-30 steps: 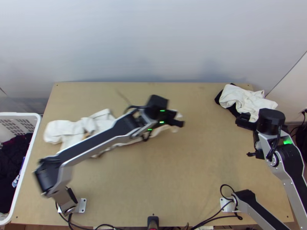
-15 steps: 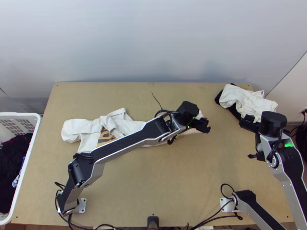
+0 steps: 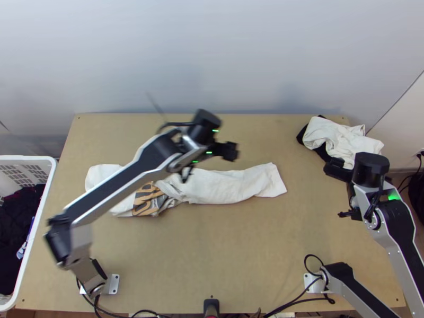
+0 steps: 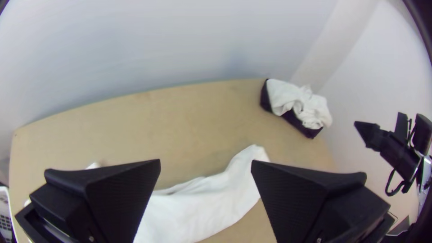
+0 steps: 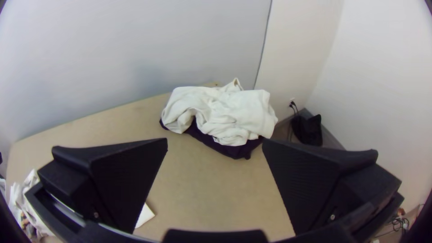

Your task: Fold the t-shirt

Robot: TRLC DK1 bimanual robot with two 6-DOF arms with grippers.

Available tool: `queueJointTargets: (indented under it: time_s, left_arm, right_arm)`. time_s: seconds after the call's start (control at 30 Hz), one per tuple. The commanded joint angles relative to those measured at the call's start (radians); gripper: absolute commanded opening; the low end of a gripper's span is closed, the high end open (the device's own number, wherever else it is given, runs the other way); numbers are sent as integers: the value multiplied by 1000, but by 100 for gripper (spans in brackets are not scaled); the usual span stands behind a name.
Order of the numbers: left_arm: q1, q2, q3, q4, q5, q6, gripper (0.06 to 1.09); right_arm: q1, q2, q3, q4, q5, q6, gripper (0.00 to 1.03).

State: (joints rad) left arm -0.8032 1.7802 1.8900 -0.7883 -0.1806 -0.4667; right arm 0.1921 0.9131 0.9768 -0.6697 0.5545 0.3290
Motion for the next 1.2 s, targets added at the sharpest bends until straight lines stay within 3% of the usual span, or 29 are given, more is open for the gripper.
queueJointTargets:
  time_s: [0.0, 0.37, 0.53, 0.8, 1.17]
  left_arm:
    - [128, -245, -312, -92, 13, 19, 103]
    - [266, -478, -729, -137, 41, 74, 103]
    - [364, -513, -842, -66, 40, 106, 103]
    - [555, -501, -917, 47, 40, 212, 103]
    - [584, -392, -922, 179, 35, 269, 99]
  right_arm:
    - [69, 21, 19, -2, -38, 1, 98]
    - [167, 73, 51, 30, -51, -25, 98]
    - [187, 96, 60, 36, -51, -27, 98]
    - [201, 101, 39, 36, -51, -27, 98]
    - [204, 116, 26, 39, -64, -19, 98]
